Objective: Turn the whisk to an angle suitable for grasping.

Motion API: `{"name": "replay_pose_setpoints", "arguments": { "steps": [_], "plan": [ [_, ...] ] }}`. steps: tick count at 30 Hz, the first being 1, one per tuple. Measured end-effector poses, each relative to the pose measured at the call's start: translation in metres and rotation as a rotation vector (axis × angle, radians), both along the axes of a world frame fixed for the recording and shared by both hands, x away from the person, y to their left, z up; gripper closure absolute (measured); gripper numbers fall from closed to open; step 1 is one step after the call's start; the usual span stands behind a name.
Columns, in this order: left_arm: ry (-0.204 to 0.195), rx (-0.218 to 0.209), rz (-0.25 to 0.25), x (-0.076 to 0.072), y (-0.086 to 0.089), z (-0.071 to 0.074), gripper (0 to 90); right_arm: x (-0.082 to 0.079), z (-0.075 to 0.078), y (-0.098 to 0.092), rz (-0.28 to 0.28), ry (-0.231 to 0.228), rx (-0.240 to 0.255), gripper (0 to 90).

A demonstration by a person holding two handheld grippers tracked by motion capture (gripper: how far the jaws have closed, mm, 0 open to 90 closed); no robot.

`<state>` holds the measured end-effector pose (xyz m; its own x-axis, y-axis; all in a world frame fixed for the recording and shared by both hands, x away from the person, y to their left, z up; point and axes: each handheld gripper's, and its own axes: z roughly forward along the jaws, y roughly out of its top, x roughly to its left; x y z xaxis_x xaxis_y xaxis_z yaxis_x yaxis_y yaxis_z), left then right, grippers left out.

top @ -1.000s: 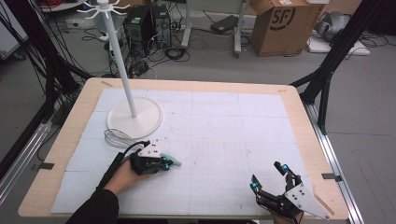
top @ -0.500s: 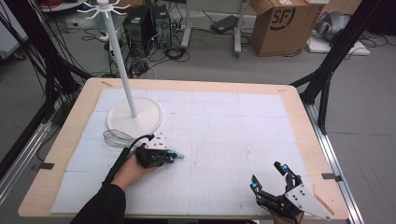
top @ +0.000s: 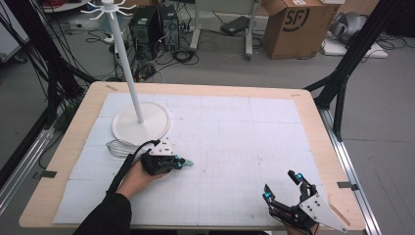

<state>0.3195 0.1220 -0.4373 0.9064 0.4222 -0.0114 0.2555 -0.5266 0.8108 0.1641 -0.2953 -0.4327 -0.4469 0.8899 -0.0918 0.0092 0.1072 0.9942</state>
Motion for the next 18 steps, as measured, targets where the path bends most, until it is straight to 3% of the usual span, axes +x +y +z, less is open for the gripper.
{"name": "replay_pose_setpoints", "arguments": {
  "steps": [4, 7, 10, 13, 15, 18],
  "plan": [
    [-0.013, -0.021, -0.009, -0.003, 0.007, 0.008, 89.8, -0.003, 0.000, -0.004, -0.016, -0.001, 0.004, 15.4],
    [-0.017, -0.019, -0.011, -0.005, 0.013, 0.014, 88.9, -0.006, 0.000, -0.006, -0.025, 0.000, 0.001, 15.4],
    [-0.047, -0.010, -0.025, -0.007, 0.018, 0.022, 81.4, -0.009, 0.000, -0.008, -0.034, 0.004, -0.002, 15.5],
    [-0.068, 0.006, -0.039, -0.007, 0.024, 0.032, 80.0, -0.011, 0.000, -0.011, -0.045, 0.003, -0.002, 15.5],
    [-0.080, 0.008, -0.049, -0.006, 0.027, 0.040, 74.6, -0.013, -0.001, -0.012, -0.053, 0.002, -0.008, 15.5],
    [-0.103, -0.003, -0.056, -0.003, 0.033, 0.051, 56.4, -0.017, -0.001, -0.016, -0.068, 0.003, -0.010, 15.5]
  ]
}}
